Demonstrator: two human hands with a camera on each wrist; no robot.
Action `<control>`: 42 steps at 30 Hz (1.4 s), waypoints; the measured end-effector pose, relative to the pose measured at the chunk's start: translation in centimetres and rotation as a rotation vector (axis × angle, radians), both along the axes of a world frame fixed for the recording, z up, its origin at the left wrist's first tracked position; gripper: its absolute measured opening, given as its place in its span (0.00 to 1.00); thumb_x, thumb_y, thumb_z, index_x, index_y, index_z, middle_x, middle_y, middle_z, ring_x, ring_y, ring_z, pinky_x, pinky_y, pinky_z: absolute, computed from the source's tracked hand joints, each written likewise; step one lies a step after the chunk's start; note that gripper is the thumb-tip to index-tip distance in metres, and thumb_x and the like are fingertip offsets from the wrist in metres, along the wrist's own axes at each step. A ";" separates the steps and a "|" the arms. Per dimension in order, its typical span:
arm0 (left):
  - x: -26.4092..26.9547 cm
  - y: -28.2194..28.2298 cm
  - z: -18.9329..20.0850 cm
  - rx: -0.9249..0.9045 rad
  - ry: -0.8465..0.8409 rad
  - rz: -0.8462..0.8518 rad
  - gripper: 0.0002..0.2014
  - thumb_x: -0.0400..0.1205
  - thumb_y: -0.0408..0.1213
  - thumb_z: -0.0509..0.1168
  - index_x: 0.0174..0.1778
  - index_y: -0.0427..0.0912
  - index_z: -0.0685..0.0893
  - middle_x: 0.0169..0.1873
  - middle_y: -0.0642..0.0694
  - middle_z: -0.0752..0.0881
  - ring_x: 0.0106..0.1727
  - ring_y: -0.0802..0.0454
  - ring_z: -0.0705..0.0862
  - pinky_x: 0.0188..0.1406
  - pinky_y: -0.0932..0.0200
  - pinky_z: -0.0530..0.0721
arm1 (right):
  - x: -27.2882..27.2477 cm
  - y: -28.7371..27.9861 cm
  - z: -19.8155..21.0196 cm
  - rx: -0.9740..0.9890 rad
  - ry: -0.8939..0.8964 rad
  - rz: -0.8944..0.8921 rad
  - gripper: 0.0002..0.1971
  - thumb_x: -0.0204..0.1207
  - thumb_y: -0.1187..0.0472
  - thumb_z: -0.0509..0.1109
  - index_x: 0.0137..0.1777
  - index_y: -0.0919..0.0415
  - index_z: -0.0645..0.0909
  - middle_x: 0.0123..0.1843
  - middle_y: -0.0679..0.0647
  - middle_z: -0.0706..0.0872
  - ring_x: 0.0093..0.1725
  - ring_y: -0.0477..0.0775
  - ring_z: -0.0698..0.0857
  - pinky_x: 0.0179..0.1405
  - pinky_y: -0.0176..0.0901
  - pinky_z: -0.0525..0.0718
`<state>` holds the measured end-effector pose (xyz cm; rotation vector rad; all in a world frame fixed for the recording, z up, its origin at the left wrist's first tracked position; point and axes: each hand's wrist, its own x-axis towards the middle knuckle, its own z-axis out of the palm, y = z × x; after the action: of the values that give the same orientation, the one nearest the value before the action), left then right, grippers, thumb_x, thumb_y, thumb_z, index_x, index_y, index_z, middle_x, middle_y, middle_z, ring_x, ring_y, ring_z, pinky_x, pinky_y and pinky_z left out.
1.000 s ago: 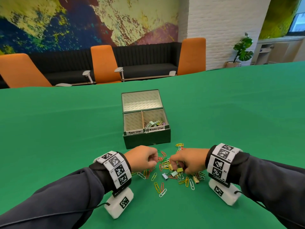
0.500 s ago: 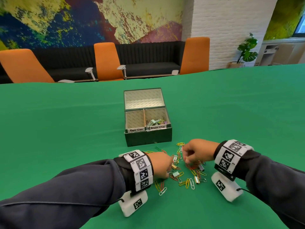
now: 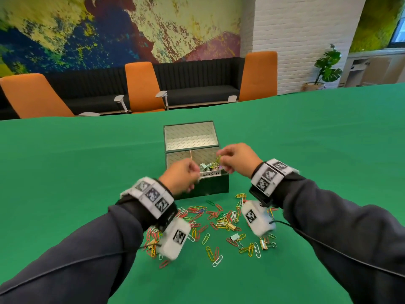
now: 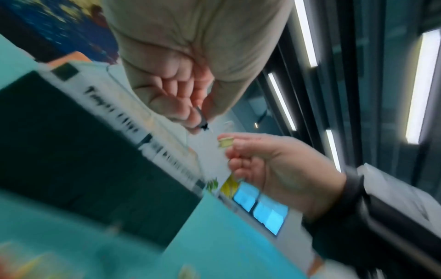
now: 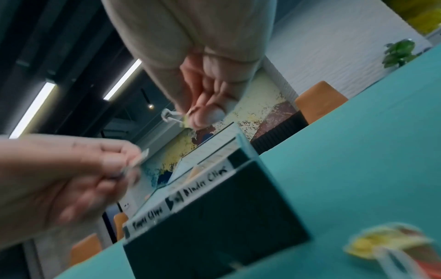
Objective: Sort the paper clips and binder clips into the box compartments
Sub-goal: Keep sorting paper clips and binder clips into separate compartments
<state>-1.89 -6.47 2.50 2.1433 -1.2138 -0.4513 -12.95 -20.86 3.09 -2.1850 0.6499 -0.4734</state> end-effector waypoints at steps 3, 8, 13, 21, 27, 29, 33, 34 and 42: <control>1.7 -2.1 2.9 -0.164 0.113 0.112 0.09 0.82 0.34 0.61 0.56 0.37 0.77 0.41 0.45 0.84 0.35 0.55 0.84 0.35 0.66 0.86 | 1.6 0.2 0.8 0.121 -0.120 -0.083 0.24 0.79 0.70 0.63 0.75 0.64 0.68 0.46 0.58 0.86 0.38 0.50 0.83 0.40 0.38 0.87; 2.6 -3.1 3.3 -0.093 0.073 0.046 0.16 0.83 0.36 0.59 0.66 0.37 0.75 0.56 0.42 0.83 0.55 0.50 0.85 0.58 0.53 0.85 | -1.1 0.1 -0.3 -0.040 0.089 0.009 0.13 0.78 0.70 0.64 0.60 0.59 0.79 0.42 0.51 0.83 0.35 0.46 0.81 0.36 0.36 0.84; 0.9 -0.9 0.3 -0.071 0.044 -0.022 0.06 0.82 0.34 0.62 0.53 0.41 0.79 0.51 0.43 0.86 0.47 0.52 0.87 0.51 0.54 0.87 | -5.6 1.6 -2.4 -0.222 0.586 0.453 0.09 0.74 0.65 0.70 0.53 0.54 0.82 0.35 0.43 0.79 0.34 0.43 0.78 0.38 0.34 0.77; -2.8 -0.5 -3.1 0.251 -0.227 -0.430 0.05 0.79 0.36 0.65 0.49 0.47 0.84 0.41 0.54 0.86 0.38 0.59 0.85 0.44 0.63 0.82 | -5.7 5.9 -5.3 -0.596 0.789 0.536 0.14 0.73 0.55 0.70 0.56 0.58 0.77 0.45 0.53 0.81 0.43 0.54 0.76 0.42 0.42 0.72; -4.5 -2.1 -3.7 0.371 -0.427 -0.536 0.09 0.78 0.33 0.63 0.53 0.43 0.83 0.51 0.46 0.88 0.52 0.49 0.84 0.47 0.61 0.76 | -6.5 5.3 -4.8 -0.580 0.788 0.541 0.09 0.72 0.62 0.68 0.36 0.54 0.69 0.32 0.48 0.73 0.38 0.54 0.74 0.28 0.37 0.69; -5.2 -2.4 -4.0 0.370 -0.439 -0.566 0.09 0.77 0.34 0.64 0.53 0.42 0.83 0.50 0.44 0.88 0.52 0.47 0.84 0.46 0.61 0.75 | -7.3 3.9 -4.7 -0.434 0.723 0.455 0.14 0.69 0.65 0.68 0.31 0.51 0.66 0.30 0.47 0.73 0.32 0.50 0.75 0.26 0.35 0.70; -6.6 -2.8 -5.4 0.451 -0.493 -0.624 0.13 0.75 0.38 0.70 0.55 0.42 0.80 0.51 0.42 0.86 0.51 0.44 0.83 0.43 0.59 0.73 | -9.7 0.5 -4.2 0.078 0.423 0.287 0.14 0.71 0.74 0.69 0.38 0.55 0.72 0.30 0.53 0.80 0.24 0.47 0.81 0.23 0.36 0.80; -6.9 -2.9 -5.6 0.464 -0.520 -0.623 0.13 0.75 0.39 0.69 0.54 0.42 0.80 0.50 0.42 0.85 0.50 0.43 0.82 0.43 0.58 0.73 | -10.2 -0.3 -4.0 0.217 0.309 0.241 0.13 0.72 0.77 0.67 0.42 0.58 0.74 0.30 0.54 0.81 0.23 0.47 0.82 0.21 0.35 0.80; -6.9 -3.0 -5.1 0.501 -0.605 -0.595 0.05 0.80 0.33 0.58 0.48 0.39 0.78 0.43 0.42 0.80 0.45 0.45 0.77 0.42 0.55 0.73 | -11.7 -0.5 -4.7 0.676 0.208 0.131 0.12 0.77 0.74 0.54 0.37 0.63 0.76 0.29 0.55 0.74 0.24 0.48 0.74 0.20 0.35 0.75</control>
<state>-8.77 -9.49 -2.65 2.3874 -2.3122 -0.3857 -24.65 -21.34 -1.59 -1.6215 0.6536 0.0529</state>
